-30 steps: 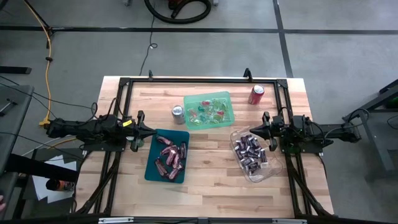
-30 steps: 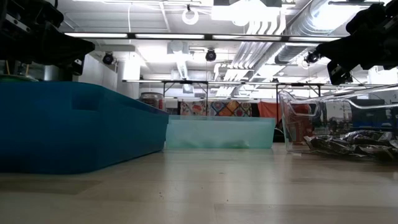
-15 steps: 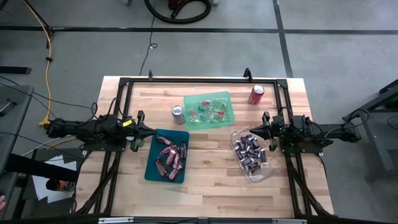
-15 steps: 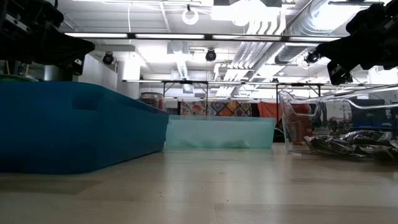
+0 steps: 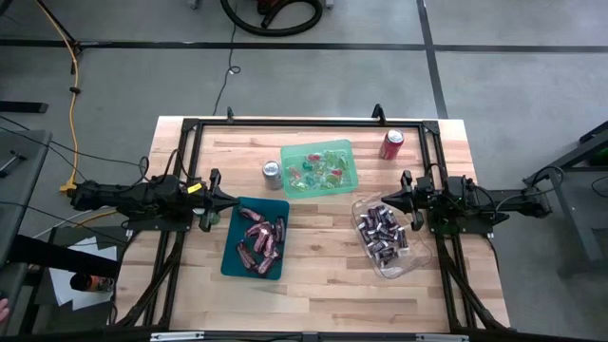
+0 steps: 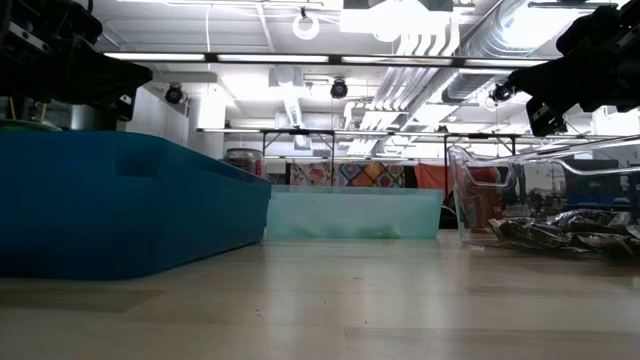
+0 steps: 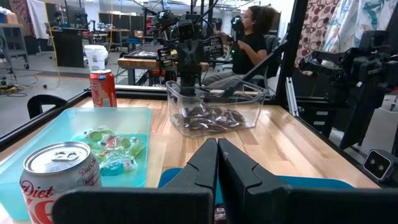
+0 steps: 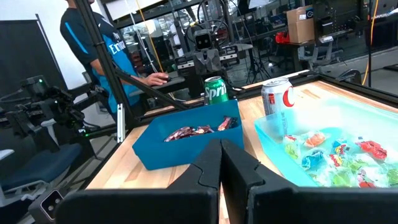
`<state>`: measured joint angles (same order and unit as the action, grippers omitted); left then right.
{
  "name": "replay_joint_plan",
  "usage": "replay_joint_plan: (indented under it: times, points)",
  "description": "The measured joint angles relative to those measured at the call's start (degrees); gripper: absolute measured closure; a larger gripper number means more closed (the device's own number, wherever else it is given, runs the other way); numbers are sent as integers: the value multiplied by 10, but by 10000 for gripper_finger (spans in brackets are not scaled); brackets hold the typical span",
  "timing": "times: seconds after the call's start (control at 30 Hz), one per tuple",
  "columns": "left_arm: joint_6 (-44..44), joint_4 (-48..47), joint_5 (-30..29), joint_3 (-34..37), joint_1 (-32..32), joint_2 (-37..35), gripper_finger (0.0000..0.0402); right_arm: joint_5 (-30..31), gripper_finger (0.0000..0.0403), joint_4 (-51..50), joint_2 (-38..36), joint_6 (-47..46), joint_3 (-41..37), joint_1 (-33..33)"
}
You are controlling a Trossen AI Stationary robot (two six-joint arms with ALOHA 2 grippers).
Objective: Organize candy in baskets
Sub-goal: Return to Home Position
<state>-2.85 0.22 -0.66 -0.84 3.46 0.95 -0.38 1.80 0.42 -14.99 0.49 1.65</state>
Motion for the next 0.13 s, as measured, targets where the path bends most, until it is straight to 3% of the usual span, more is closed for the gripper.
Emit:
replay_joint_plan:
  times: [0.13]
  points:
    - [0,0,0,0,0,0,401,0,402,0,0,0,0,0]
